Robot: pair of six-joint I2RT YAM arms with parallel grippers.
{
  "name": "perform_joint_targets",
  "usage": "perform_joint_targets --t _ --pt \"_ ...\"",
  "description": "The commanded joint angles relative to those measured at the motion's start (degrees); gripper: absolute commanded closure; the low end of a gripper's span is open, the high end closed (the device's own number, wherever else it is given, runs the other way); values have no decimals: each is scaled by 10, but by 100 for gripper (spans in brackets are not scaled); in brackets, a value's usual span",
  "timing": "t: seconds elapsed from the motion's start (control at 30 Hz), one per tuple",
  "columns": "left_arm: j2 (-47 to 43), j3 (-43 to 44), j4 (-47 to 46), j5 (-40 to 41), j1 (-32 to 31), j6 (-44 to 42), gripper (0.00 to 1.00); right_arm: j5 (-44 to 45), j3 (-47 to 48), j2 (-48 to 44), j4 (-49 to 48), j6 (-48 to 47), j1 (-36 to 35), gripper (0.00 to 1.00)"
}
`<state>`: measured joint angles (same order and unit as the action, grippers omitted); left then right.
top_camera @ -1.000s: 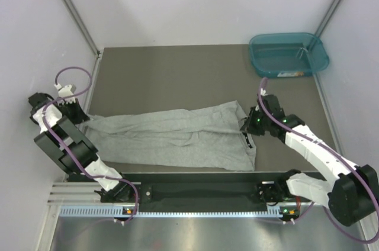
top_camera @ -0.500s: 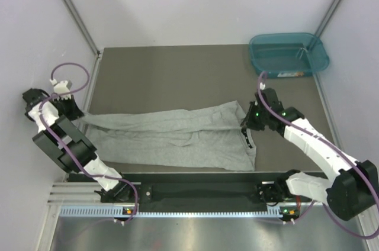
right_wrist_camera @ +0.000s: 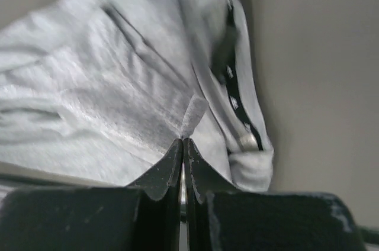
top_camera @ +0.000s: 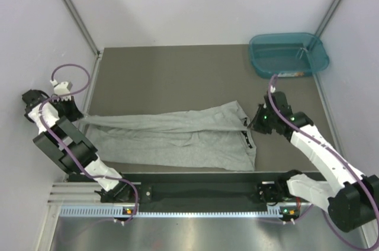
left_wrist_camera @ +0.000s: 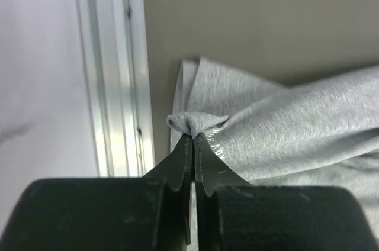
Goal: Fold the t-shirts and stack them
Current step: Fold the tshirt
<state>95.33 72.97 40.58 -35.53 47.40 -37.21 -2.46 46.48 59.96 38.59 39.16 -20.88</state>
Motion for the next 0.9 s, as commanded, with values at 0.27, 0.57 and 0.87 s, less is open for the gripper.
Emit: perform_joint_targets --t 0.27,0.57,0.87 --pt "17 -32 -6 42 20 -45 100 -57 -157 -40 -50 75 -18 100" --pt "20 -20 -13 44 19 -46 100 -60 -104 -46 -19 92 -29 100" --pt "49 62 -73 1 -41 69 100 -22 136 93 -28 6 5 100"
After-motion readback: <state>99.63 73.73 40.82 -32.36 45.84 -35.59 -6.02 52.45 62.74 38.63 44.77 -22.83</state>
